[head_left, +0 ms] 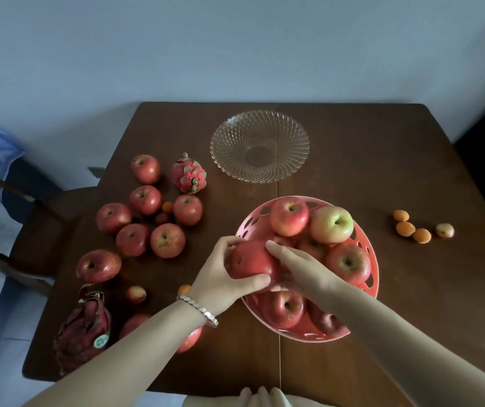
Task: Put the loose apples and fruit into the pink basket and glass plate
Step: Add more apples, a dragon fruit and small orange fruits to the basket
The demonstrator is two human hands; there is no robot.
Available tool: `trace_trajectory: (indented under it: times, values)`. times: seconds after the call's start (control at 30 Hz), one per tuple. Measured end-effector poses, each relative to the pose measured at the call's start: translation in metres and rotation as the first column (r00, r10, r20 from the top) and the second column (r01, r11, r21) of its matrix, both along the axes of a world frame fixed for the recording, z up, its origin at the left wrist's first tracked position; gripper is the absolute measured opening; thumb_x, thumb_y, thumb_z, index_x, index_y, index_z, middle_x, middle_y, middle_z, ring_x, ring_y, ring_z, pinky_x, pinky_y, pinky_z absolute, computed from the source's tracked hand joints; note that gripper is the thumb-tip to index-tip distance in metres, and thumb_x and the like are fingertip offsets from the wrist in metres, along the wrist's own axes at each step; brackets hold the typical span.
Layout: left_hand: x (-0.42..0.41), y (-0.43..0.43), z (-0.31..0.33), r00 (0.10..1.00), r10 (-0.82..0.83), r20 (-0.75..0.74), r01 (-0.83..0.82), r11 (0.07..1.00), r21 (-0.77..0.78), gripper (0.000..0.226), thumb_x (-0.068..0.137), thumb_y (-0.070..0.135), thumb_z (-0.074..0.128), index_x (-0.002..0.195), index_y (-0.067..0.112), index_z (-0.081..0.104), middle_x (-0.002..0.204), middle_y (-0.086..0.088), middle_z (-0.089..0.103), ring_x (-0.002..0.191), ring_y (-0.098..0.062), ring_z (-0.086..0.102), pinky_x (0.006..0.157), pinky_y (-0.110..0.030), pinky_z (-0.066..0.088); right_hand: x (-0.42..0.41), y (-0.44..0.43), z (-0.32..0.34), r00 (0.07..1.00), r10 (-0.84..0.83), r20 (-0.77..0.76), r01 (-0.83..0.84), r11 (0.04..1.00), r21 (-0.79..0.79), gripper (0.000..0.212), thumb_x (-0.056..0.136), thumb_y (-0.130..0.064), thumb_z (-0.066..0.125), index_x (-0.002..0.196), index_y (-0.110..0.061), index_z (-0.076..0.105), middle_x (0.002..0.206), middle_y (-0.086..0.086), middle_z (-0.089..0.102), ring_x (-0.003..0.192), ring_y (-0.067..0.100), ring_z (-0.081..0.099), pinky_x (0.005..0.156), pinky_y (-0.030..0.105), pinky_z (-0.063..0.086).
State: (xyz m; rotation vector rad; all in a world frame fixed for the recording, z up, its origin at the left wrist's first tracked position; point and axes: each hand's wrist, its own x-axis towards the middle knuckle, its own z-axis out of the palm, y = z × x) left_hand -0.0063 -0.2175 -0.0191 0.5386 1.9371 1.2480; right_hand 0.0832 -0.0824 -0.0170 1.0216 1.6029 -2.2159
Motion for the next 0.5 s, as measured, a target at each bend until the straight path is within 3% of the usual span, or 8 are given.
trace_trajectory:
  times: [0.07, 0.13, 0.23, 0.3, 0.4, 0.5]
  values:
    - [0.001, 0.002, -0.002, 0.997, -0.061, -0.041, 0.062, 0.998, 0.014, 0.074, 0.037, 0.049, 0.076, 0.105, 0.041, 0.047, 0.111, 0.013, 0.055, 0.102, -0.006, 0.059, 0.085, -0.024, 0.053, 0.002, 0.002, -0.002, 0.998, 0.014, -0.057, -0.019, 0.995, -0.098, 0.038, 0.089, -0.035, 0.056, 0.120, -0.014, 0.057, 0.113, 0.012, 0.066, 0.102, 0.026, 0.066, 0.086, 0.035, 0.055]
    - [0.001, 0.002, -0.004, 0.992, -0.118, -0.054, 0.120, 0.993, 0.024, 0.075, 0.039, 0.046, 0.079, 0.107, 0.045, 0.047, 0.116, 0.013, 0.054, 0.107, -0.007, 0.058, 0.089, -0.027, 0.053, 0.005, 0.005, 0.000, 0.995, 0.029, -0.094, -0.040, 0.992, -0.118, 0.047, 0.081, -0.034, 0.063, 0.123, -0.015, 0.055, 0.122, 0.014, 0.062, 0.108, 0.027, 0.064, 0.088, 0.039, 0.055]
    - [-0.002, -0.001, -0.005, 0.975, -0.220, -0.026, 0.221, 0.973, 0.070, 0.079, 0.048, 0.033, 0.085, 0.114, 0.048, 0.042, 0.125, 0.016, 0.049, 0.114, -0.002, 0.055, 0.090, -0.024, 0.053, 0.011, 0.012, 0.001, 0.990, 0.050, -0.128, -0.057, 0.997, -0.051, 0.058, 0.068, -0.027, 0.079, 0.120, -0.013, 0.056, 0.119, 0.015, 0.064, 0.105, 0.029, 0.066, 0.086, 0.039, 0.056]
    - [-0.006, -0.004, -0.007, 0.934, -0.324, -0.151, 0.326, 0.945, -0.014, 0.084, 0.057, 0.027, 0.085, 0.124, 0.045, 0.037, 0.133, 0.019, 0.043, 0.118, 0.000, 0.051, 0.097, -0.025, 0.049, 0.015, 0.018, 0.003, 0.986, -0.049, -0.161, 0.037, 0.996, -0.076, 0.057, 0.063, -0.025, 0.080, 0.114, -0.009, 0.060, 0.109, 0.015, 0.069, 0.098, 0.029, 0.068, 0.082, 0.038, 0.058]
    - [-0.011, -0.001, -0.017, 0.731, -0.506, -0.458, 0.446, 0.862, -0.239, 0.074, 0.072, 0.024, 0.076, 0.135, 0.030, 0.038, 0.145, 0.014, 0.035, 0.132, -0.007, 0.036, 0.113, -0.028, 0.032, 0.021, 0.034, 0.005, 0.937, -0.341, -0.073, 0.323, 0.928, -0.184, 0.025, 0.078, -0.024, 0.069, 0.100, -0.013, 0.062, 0.095, 0.010, 0.069, 0.087, 0.023, 0.067, 0.071, 0.036, 0.059]
    - [-0.013, 0.009, -0.029, 0.464, -0.686, -0.560, 0.462, 0.727, -0.509, 0.069, 0.080, 0.021, 0.067, 0.140, 0.025, 0.034, 0.155, 0.007, 0.017, 0.143, -0.017, 0.018, 0.116, -0.028, 0.021, 0.027, 0.047, 0.004, 0.878, -0.479, 0.020, 0.472, 0.857, -0.205, 0.015, 0.083, -0.024, 0.062, 0.097, -0.018, 0.059, 0.103, 0.011, 0.064, 0.096, 0.026, 0.063, 0.074, 0.038, 0.056]
